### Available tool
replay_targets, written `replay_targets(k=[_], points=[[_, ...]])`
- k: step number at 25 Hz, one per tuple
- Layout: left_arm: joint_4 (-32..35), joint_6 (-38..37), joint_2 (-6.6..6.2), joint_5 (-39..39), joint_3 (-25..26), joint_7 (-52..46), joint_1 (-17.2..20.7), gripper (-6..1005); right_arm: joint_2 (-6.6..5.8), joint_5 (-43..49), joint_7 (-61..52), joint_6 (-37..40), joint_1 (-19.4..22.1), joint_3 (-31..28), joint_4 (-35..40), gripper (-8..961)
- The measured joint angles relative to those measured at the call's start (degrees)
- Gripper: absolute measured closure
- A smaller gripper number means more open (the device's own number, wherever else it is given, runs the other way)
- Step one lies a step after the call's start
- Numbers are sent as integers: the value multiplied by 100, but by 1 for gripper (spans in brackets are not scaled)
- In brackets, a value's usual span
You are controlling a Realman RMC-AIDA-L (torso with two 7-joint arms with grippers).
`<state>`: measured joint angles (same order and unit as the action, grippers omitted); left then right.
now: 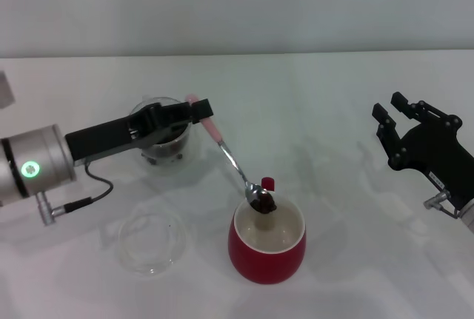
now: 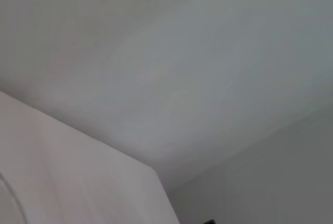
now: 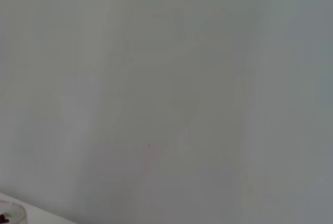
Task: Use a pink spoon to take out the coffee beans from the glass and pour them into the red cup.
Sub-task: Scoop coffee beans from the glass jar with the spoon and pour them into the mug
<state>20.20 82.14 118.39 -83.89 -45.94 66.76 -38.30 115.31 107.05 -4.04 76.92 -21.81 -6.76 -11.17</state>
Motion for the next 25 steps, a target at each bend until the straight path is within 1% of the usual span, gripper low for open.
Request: replay_targets(k=[1,2,5,10,14,25], points=[[0,0,0,0,0,0,0,877,0,0,0,3,-1,0,0,641],[5,-14,11,51,-70,25,-112,877,0,0,0,5,-4,0,0,641],[8,-48,23,76,-194,87,-223,877,0,0,0,9,-13,0,0,641],[24,-129,27,98,-342,189,-356,877,0,0,0,15,-15,0,1,641],[126,-239,27,102,-418,254,-373,877,0,0,0,31,8,0,1,640],[501,-458,32,146,-916,496,-439,876,0,0,0,56,11,0,0,640]])
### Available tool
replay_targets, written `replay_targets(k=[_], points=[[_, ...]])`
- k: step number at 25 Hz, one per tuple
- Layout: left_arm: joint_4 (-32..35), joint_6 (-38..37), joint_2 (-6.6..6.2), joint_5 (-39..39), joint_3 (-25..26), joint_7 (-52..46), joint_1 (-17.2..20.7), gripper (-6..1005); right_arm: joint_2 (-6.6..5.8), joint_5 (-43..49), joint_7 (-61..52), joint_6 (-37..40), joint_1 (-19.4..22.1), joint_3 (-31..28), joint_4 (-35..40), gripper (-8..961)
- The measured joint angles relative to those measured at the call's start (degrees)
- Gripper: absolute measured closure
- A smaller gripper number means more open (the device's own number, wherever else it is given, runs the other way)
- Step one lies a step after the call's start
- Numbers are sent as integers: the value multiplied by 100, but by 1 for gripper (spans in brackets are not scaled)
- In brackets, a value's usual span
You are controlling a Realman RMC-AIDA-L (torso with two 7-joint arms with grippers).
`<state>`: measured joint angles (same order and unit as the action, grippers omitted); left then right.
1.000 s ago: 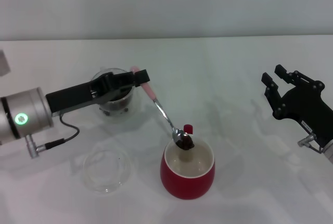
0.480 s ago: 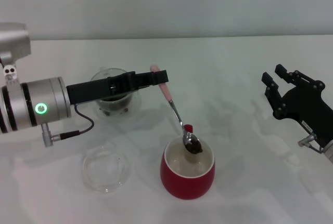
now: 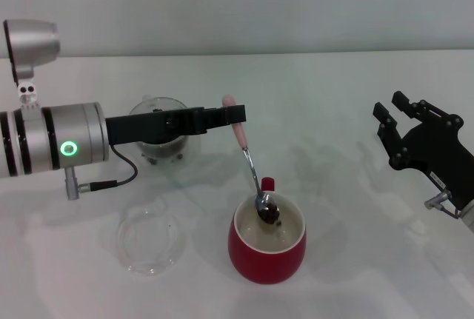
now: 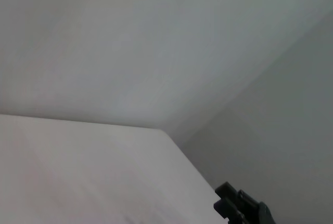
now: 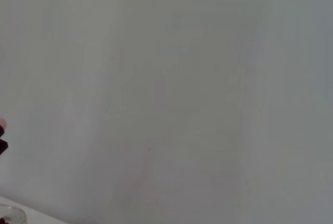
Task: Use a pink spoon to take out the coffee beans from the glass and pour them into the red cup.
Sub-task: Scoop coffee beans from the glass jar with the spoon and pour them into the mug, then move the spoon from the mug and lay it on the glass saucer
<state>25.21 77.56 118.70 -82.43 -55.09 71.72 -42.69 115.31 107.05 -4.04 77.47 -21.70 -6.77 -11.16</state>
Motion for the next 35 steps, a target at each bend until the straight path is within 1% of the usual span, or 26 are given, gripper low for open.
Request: replay_targets(k=[3,4,5,6,11,17,20,22,25,27,32,34,35], points=[[197,-17,5,9,-205,64,-7,876,0,0,0,-2,-17,0,0,640],[197,-17,5,9,-205,64,-7,876,0,0,0,-4,-24,0,-1,640],[282,-19,5,10,-287,74,-9,876,0,0,0,-9,-29,0,0,640],[514,-25,7,10,-515,91,-11,876,0,0,0,-18,-36,0,0,640],[872,-72,15,10,-831,224,-8,877,0,0,0,-29,-49,-16,0,640],[1131,-35,13,-3,-902,327,28,877,0,0,-14,-25,-55,-52,0,640],[1385,91,5,-41,-878,242,104,877,0,0,-21,-11,-57,-55,0,640],[1637,190,-17,-77,-861,103,235,877,0,0,-21,-9,-67,-55,1,640],[1958,313,-45,-120,-736,-40,483,877,0,-2,-27,-5,-94,-55,0,640],[2086,413,-73,-122,-512,-85,674,876,0,-9,-37,3,-108,-53,-1,640],[2072,502,-179,-73,162,-97,1148,876,0,-32,-42,16,-130,-53,11,640],[2050,499,-207,-60,331,-71,1334,876,0,-41,-43,17,-136,-53,16,640],[2043,489,-225,-56,477,-53,1515,876,0,-46,-43,17,-138,-53,20,640]])
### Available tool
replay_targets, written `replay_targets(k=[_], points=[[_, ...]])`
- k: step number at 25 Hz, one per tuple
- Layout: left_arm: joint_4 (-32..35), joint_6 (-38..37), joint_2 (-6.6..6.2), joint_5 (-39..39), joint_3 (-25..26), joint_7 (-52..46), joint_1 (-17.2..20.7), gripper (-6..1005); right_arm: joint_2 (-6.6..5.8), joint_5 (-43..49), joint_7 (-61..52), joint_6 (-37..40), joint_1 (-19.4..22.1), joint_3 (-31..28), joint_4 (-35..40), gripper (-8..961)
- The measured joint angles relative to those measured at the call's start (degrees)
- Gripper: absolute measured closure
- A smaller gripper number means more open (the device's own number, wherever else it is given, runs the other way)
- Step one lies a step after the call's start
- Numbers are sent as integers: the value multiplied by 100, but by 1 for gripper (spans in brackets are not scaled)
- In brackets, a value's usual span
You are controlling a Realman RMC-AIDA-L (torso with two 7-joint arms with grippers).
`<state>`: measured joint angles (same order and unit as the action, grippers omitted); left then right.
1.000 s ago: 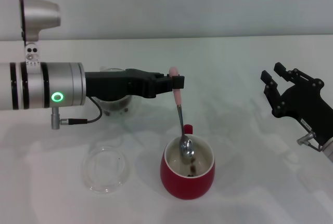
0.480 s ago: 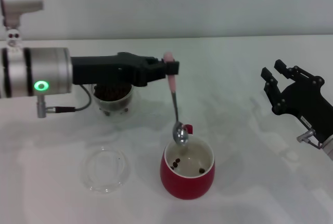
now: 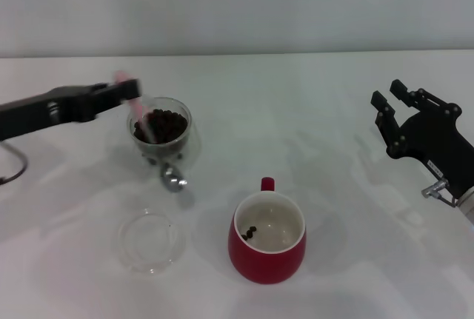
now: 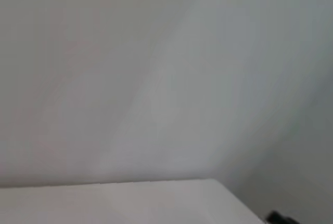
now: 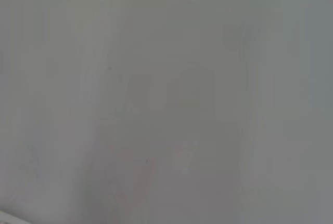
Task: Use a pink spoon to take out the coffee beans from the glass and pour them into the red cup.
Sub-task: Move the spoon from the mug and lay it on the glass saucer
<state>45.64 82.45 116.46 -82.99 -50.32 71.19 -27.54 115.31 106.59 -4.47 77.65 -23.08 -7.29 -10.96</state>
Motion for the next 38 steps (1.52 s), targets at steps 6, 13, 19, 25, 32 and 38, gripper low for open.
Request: replay_targets(k=[6,13,19,25,32,38], points=[[-30,-48,-57,11,292,24,522,876,0,-8,-1,5,-57,0,6,640],[-476,-177,-175,25,370,134,695,877,0,-16,-8,78,-65,-9,-1,640],[-799,-352,-215,196,375,179,596,877,0,-16,-10,131,-22,-9,-15,640],[-1185,-490,-170,438,364,181,327,876,0,-15,-10,132,-3,-9,-21,640],[-1406,-572,-18,538,366,201,237,875,0,-16,-10,102,-3,-9,-20,640],[-1598,-804,77,539,361,271,241,872,0,-22,-10,63,1,-9,-7,640]])
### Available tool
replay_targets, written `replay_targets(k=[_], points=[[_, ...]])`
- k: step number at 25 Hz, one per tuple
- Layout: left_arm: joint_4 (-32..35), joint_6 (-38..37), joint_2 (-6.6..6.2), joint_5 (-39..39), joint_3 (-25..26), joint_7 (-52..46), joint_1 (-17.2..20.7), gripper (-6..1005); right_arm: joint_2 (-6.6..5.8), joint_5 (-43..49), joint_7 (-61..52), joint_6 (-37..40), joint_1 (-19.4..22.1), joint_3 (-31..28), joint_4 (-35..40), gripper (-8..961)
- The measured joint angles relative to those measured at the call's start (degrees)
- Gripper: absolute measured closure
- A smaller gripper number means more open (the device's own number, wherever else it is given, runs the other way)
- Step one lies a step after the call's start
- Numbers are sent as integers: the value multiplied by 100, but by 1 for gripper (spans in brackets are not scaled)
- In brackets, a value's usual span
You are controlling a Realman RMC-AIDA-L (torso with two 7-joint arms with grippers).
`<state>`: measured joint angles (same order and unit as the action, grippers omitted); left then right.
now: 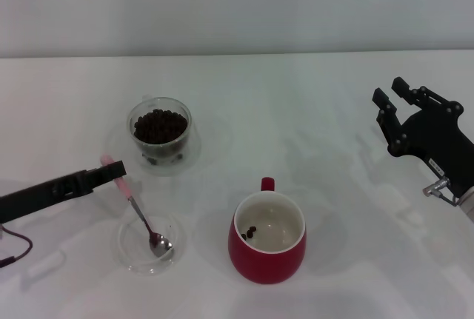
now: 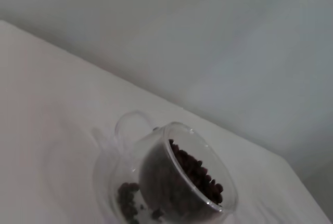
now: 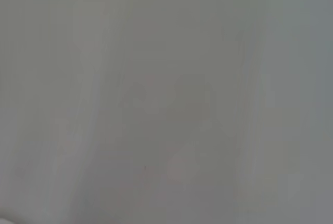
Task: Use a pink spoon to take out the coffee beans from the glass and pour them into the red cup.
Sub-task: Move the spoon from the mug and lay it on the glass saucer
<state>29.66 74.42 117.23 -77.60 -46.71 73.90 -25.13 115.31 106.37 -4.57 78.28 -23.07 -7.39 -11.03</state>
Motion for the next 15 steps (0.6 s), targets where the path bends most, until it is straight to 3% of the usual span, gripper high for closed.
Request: replay_targets(k=[15], points=[[-160,-228,67,-28,8,211,29,864,0,15,0,-46,-4,0,-5,640]])
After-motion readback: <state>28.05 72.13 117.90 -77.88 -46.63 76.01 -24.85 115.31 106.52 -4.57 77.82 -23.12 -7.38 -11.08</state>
